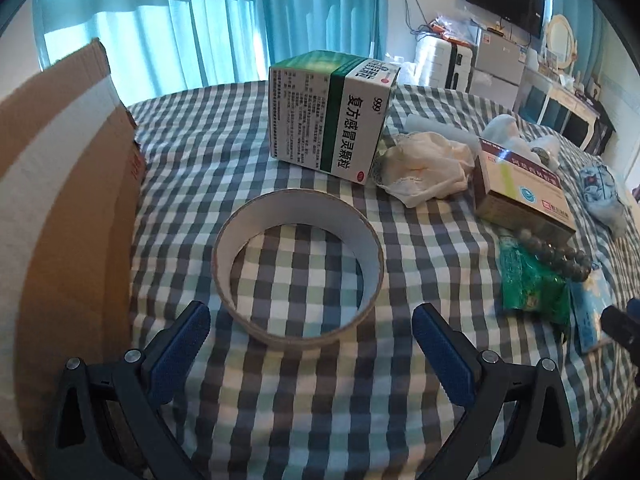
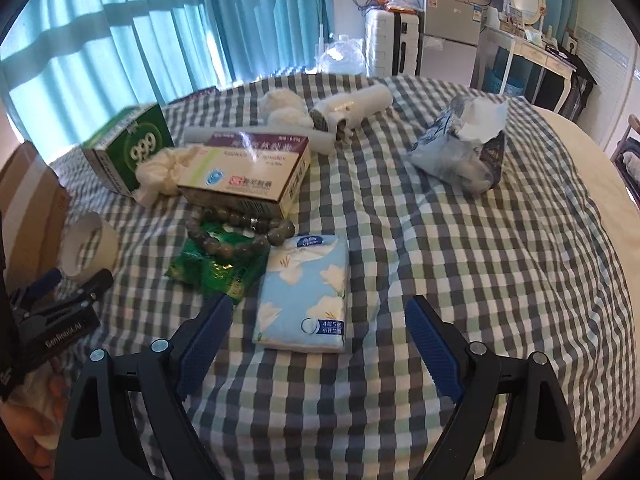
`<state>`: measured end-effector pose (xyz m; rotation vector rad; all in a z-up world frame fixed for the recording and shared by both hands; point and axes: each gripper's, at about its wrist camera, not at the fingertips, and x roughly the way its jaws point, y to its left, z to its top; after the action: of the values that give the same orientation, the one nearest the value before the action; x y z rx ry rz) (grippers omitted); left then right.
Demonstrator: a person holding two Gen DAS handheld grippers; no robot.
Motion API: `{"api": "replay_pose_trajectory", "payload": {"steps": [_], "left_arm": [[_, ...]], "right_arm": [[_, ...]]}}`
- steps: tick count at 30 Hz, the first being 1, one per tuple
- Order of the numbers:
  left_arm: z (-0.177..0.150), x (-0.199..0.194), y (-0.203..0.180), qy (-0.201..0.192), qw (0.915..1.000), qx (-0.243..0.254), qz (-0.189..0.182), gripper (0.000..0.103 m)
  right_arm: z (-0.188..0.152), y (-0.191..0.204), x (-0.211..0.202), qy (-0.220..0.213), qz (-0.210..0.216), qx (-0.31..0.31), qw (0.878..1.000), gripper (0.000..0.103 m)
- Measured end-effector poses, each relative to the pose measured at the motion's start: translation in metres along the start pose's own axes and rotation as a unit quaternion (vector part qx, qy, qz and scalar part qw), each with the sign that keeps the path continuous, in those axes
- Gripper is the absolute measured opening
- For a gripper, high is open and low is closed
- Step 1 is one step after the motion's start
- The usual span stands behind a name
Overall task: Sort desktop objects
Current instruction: 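Grasp the white tape roll with the left tool while the right tool grasps the blue tissue pack, then carry the tape roll and tissue pack into the box and release both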
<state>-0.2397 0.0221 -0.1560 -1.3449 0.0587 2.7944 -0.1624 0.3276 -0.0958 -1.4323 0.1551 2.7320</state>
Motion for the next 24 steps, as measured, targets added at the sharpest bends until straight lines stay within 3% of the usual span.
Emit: {"api": "replay_pose_trajectory", "payload": {"steps": [12, 15, 18, 20, 24], "left_arm": [[0.011, 0.025, 0.014, -0.009, 0.9996, -0.019, -0.02, 0.103], [0.01, 0.024, 0.019, -0.011, 0.9991, -0.027, -0.032, 0.102], [0.014, 0.023, 0.017, -0.015, 0.9994, -0.019, -0.026, 0.085], [0.015, 0.02, 0.017, -0.017, 0.9993, -0.016, -0.03, 0.085], [0.013, 0.007, 0.019, -0.03, 0.9985, -0.021, -0.042, 0.084]], "right_arm": [[-0.002, 0.01, 0.039, 0.035, -0.051, -0.036, 0.997, 0.087], [-0.003, 0.013, 0.04, 0.035, -0.059, -0.045, 0.997, 0.079], [-0.005, 0.013, 0.04, 0.038, -0.064, -0.051, 0.996, 0.066], [-0.005, 0.012, 0.038, 0.038, -0.06, -0.049, 0.996, 0.054], [-0.007, 0.01, 0.031, 0.034, -0.056, -0.035, 0.997, 0.054]]}}
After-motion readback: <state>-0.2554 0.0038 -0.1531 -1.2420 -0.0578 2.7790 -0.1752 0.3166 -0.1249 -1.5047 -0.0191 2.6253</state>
